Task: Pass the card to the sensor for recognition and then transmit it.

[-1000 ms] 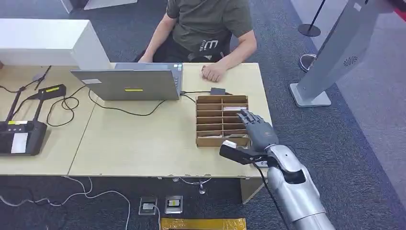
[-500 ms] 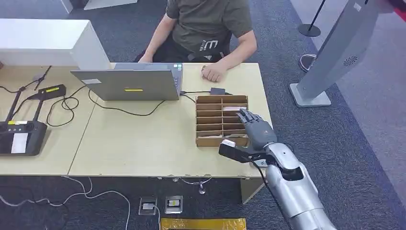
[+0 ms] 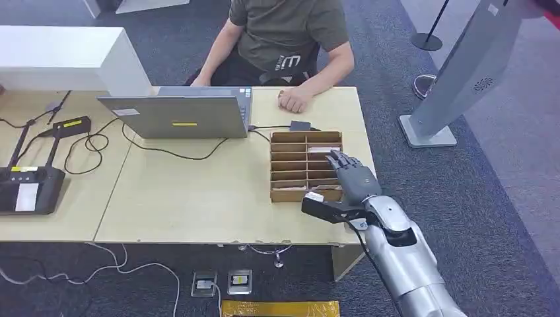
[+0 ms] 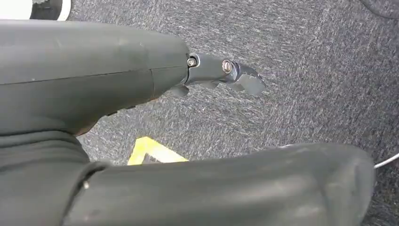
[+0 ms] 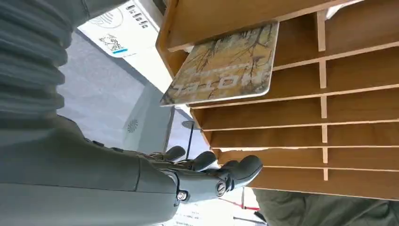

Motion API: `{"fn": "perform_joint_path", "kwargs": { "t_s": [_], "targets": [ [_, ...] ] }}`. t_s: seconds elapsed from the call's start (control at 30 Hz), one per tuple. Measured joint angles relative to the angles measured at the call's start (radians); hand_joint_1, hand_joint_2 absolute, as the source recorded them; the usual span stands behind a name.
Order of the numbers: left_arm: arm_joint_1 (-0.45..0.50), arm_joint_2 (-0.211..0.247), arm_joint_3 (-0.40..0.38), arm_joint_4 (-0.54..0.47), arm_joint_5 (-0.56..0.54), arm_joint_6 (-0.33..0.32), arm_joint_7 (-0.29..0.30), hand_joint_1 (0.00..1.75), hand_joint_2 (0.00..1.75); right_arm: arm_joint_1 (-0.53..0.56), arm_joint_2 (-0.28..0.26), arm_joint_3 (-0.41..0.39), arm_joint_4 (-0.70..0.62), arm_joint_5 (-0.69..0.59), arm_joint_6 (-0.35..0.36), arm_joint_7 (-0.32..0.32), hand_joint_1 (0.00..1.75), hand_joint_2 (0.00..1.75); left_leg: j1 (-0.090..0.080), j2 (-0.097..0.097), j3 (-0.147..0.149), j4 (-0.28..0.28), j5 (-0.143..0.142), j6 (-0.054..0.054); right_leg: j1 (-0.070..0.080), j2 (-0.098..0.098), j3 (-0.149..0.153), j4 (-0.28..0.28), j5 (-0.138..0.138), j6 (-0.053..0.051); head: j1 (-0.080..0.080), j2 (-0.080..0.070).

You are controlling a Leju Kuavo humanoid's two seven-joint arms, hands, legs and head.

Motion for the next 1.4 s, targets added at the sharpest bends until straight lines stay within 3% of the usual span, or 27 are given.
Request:
{"fn": "perform_joint_path", "kwargs": {
  "t_s": [0.57, 0.6, 0.63, 1.4],
  "targets": [
    [0.000, 0.000, 0.008, 0.000, -0.020, -0.010, 0.000, 0.00, 0.00, -0.002, 0.003, 0.000, 0.021, 0.005, 0.000, -0.016, 0.00, 1.75, 0.000, 0.000, 0.000, 0.000, 0.000, 0.000, 0.000, 0.000, 0.000, 0.000, 0.000, 0.000, 0.000, 0.000],
    [0.000, 0.000, 0.008, 0.000, -0.021, -0.010, 0.000, 0.00, 0.00, -0.002, 0.003, 0.000, 0.021, 0.005, 0.000, -0.017, 0.56, 1.75, 0.000, 0.000, 0.000, 0.000, 0.000, 0.000, 0.000, 0.000, 0.000, 0.000, 0.000, 0.000, 0.000, 0.000],
    [0.000, -0.001, 0.009, 0.000, -0.021, -0.010, 0.000, 0.00, 0.00, -0.002, 0.003, 0.000, 0.021, 0.005, 0.000, -0.019, 1.75, 1.75, 0.000, 0.000, 0.000, 0.000, 0.000, 0.000, 0.000, 0.000, 0.000, 0.000, 0.000, 0.000, 0.000, 0.000],
    [-0.002, -0.004, 0.034, 0.000, -0.051, -0.011, 0.000, 0.00, 0.00, -0.001, 0.008, 0.002, 0.030, -0.034, 0.017, -0.072, 1.75, 1.75, 0.000, 0.000, 0.000, 0.000, 0.000, 0.000, 0.000, 0.000, 0.000, 0.000, 0.000, 0.000, 0.000, 0.000]
  ]
}}
